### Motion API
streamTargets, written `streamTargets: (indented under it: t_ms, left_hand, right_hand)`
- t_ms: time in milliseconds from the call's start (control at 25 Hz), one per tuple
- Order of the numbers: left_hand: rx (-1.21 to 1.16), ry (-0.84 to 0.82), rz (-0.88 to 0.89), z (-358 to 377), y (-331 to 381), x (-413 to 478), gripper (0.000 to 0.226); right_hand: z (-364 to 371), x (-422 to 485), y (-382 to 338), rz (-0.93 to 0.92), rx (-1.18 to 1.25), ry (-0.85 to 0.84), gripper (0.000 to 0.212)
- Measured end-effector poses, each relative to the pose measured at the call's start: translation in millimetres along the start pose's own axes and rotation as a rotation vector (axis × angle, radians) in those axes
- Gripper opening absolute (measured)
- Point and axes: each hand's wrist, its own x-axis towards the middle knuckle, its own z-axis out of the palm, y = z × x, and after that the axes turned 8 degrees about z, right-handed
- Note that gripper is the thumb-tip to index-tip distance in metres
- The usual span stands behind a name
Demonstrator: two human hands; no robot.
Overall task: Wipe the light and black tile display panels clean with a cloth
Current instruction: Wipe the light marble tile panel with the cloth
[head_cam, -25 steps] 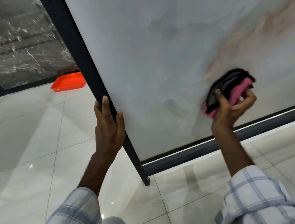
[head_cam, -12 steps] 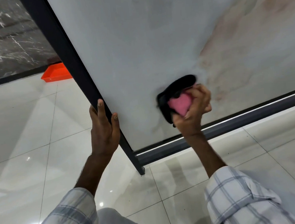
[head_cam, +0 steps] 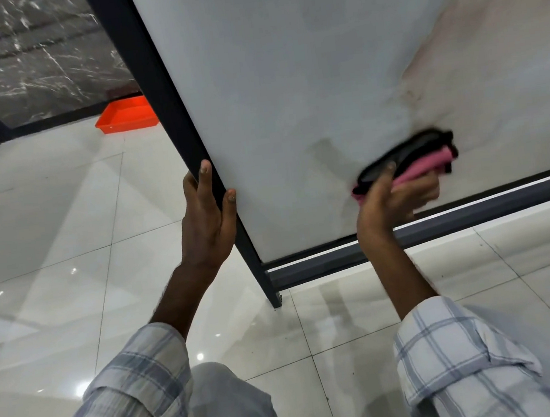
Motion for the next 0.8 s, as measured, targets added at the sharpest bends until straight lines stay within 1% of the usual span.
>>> streamTargets:
  t_ms: [80,120,160,200,240,280,320,400,440,480,520,560,600,640,680,720,760,800]
  left_hand:
    - [0.019,0.011,0.018,4,0,-1,0.063]
    - [0.018,0.020,0.020,6,0,-1,0.064]
    - [0.009,0.029,0.020,6,0,-2,0.064]
    - [0.002,0.036,0.026,7,0,-2,0.064]
    - [0.002,0.037,0.035,8,-1,-2,0.065]
    - [0.001,0.033,0.043,8,-3,-2,0.065]
    - [-0.006,0.034,0.046,8,-4,-2,0.066]
    - [-0.018,0.054,0.049,9,-4,-2,0.065]
    - [-0.026,0.054,0.047,10,-4,-2,0.065]
    - [-0.036,0.049,0.040,9,-4,-3,0.064]
    - [-0.042,0.045,0.034,8,-4,-3,0.063]
    - [-0.042,0.039,0.032,6,-4,-3,0.063]
    - [-0.038,0.026,0.030,4,-4,-3,0.063]
    - [-0.032,0.014,0.028,4,-4,-3,0.063]
    - [-0.027,0.010,0.022,4,-3,-3,0.063]
    - [-0.023,0.014,0.015,5,-2,-3,0.062]
    - [-0.020,0.020,0.010,6,-2,-4,0.062]
    - [-0.019,0.027,0.008,7,-3,-4,0.062]
  right_hand:
    - [6,-24,-21,-0.433,0.000,-0.103,0.068]
    - [4,-33,-19,-0.598,-0.023,-0.165,0.069]
    - [4,-32,-7,-0.710,-0.056,-0.216,0.072]
    - [5,-26,6,-0.765,-0.083,-0.240,0.073]
    - [5,-17,23,-0.742,-0.086,-0.229,0.072]
    - [4,-11,38,-0.610,-0.083,-0.187,0.072]
    - [1,-10,52,-0.379,-0.076,-0.135,0.074]
    - [-1,-19,69,0.232,-0.066,-0.047,0.080]
    - [-1,-28,70,0.457,-0.048,-0.032,0.078]
    - [1,-33,68,0.583,-0.003,-0.032,0.074]
    - [5,-37,61,0.627,0.024,-0.048,0.072]
    - [9,-41,48,0.597,0.026,-0.071,0.071]
    - [12,-48,31,0.481,0.020,-0.083,0.072]
    - [16,-55,16,0.278,0.021,-0.094,0.072]
    - [18,-63,2,0.010,0.026,-0.139,0.072]
    - [19,-71,-6,-0.300,0.007,-0.189,0.070]
    - [17,-74,-8,-0.594,-0.071,-0.223,0.071]
    - [15,-68,-3,-0.848,-0.179,-0.249,0.074]
